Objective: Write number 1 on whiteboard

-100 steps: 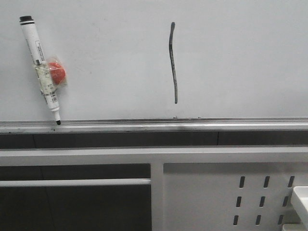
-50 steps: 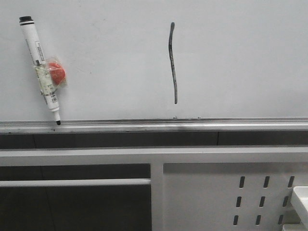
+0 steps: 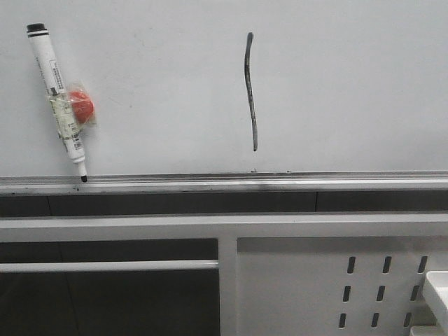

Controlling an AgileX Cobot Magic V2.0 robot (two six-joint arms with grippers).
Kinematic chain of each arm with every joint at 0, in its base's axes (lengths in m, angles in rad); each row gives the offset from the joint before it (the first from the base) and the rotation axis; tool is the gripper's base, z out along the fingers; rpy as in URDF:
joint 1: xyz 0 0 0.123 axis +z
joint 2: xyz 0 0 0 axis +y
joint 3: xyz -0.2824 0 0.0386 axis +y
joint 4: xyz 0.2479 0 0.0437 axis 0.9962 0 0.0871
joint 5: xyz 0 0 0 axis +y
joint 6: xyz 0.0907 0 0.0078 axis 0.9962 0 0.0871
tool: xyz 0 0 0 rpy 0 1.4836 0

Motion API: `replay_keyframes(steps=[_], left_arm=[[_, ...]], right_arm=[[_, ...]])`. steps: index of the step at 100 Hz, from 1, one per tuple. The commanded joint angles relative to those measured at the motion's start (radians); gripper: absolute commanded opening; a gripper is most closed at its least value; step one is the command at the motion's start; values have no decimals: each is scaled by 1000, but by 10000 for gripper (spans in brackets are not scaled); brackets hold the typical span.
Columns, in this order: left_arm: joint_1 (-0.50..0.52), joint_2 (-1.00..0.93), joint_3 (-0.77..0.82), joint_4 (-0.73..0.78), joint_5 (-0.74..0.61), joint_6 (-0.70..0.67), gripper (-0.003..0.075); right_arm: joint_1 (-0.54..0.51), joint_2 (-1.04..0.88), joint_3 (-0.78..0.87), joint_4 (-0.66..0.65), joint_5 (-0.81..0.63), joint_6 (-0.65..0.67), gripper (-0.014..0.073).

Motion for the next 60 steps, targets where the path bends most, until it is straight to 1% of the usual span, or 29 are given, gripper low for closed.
replay_keyframes(steps=[1, 14, 23, 48, 60], left_arm=[[13, -11, 33, 50, -16, -11, -20], [38, -54, 33, 60, 157, -11, -20], [47, -124, 33, 71, 252, -11, -20], [47, -124, 35, 76, 276, -11, -20], [47, -124, 35, 76, 280, -35, -20]], right_arm=[[-4, 9, -13, -2, -75, 1, -69], [-4, 9, -13, -2, -75, 1, -69], [-4, 9, -13, -2, -75, 1, -69], [-4, 9, -11, -2, -65, 1, -69], [-4, 9, -11, -2, -61, 1, -69]])
